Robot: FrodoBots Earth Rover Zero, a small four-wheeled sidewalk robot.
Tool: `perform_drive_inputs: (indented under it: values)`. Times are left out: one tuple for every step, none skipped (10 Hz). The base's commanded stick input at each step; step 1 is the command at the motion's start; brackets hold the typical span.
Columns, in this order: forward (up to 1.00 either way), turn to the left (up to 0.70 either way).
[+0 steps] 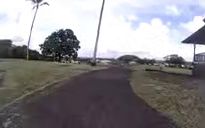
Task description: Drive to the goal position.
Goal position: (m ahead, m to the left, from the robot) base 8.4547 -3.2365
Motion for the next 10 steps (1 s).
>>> perform_drive_inputs:
  values:
    - [0.85,0.0]
    - [0.85,0.0]
    - [0.85,0.0]
    - [0.85,0.0]
    - [0.85,0.0]
    - [0.85,0.0]
    - [0.85,-0.04]
    - [0.85,-0.17]
    - [0.85,-0.33]
    - [0.85,-0.34]
